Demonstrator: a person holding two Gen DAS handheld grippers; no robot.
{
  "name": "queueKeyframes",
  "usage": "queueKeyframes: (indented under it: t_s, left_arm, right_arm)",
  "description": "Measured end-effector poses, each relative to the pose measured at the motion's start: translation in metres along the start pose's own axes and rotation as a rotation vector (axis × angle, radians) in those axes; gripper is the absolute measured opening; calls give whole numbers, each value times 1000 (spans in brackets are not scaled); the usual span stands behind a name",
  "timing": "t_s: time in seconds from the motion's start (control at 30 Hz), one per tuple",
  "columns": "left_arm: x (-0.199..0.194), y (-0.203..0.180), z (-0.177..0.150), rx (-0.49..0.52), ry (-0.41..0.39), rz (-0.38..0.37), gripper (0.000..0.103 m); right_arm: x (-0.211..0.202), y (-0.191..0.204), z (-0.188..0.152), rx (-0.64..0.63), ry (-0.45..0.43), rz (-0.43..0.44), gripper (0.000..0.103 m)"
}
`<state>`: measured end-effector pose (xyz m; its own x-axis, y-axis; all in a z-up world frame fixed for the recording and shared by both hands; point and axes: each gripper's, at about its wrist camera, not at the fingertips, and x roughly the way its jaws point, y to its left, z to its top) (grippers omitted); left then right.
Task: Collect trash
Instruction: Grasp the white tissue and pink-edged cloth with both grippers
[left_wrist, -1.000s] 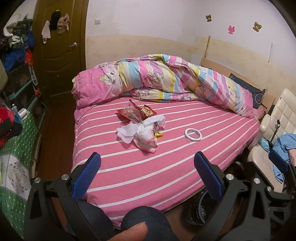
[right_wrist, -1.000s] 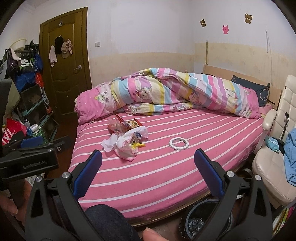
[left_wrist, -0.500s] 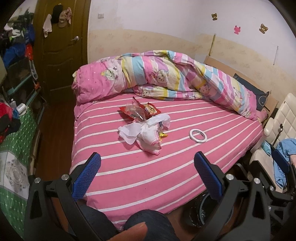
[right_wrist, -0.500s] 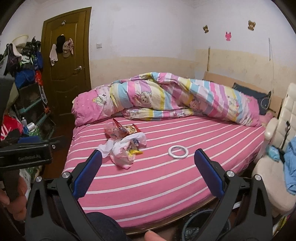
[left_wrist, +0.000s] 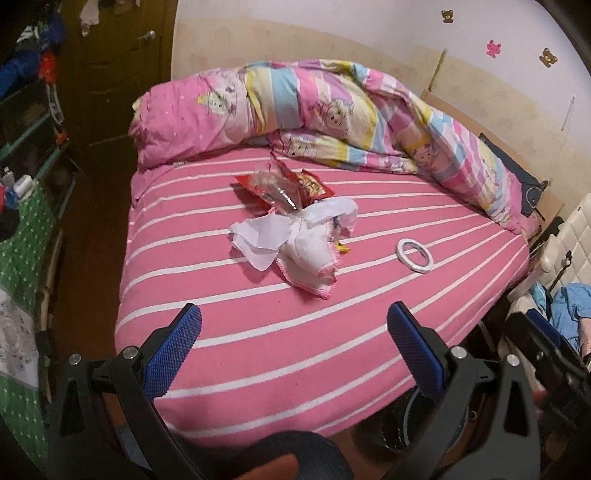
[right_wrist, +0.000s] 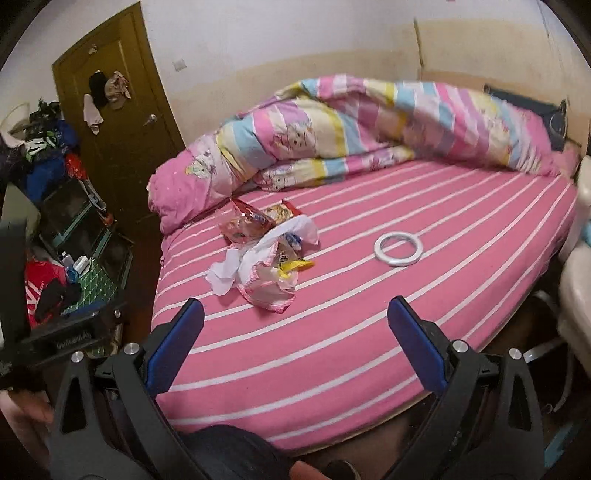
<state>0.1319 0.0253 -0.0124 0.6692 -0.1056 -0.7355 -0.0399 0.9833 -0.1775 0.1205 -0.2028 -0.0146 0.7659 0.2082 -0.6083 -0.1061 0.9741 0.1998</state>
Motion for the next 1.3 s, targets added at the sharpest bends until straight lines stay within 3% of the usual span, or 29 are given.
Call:
queueKeyframes:
  t_s: [0.2,0.37,0.6,0.7,0.77,0.9,0.93,1.0,1.03,1.07,1.1,1.3]
  left_arm:
    - [60,23,13,-52,52,-33,98]
    - [115,46,24,-104,80,-62,98]
    - [192,85,36,-238,132,-102,98]
    - [215,94,39,-274,137,-114,98]
    - [231,98,40,-291,155,-124,97]
    - [249,103,40,-325,158,-155,96]
    - [252,104,41,-333,155,-167,93]
    - [257,103,41,-329,162,-186,53]
    - [260,103,41,-324,173,-200,46]
    - [263,102,40,-323,186,-224,18]
    - [264,103,39,-325,194,-237,3]
    - [227,100,41,-302,119,-262,2]
  right_arm:
    - [57,1,11,-16,44,23,98]
    - [119,8,22,20,138,108,98]
    - [191,23,23,76,219,156,95]
    - [219,36,23,52,248,137,84]
    - [230,40,22,47,258,133,70]
    - [251,49,20,31,278,132,58]
    - [254,51,20,26,284,132,48]
    - [258,53,17,17,298,131,19]
    - [259,55,17,11,298,131,6]
    - [258,55,17,5,295,132,6]
    - [256,55,17,2,290,141,6]
    - [224,57,34,-12,211,189,5]
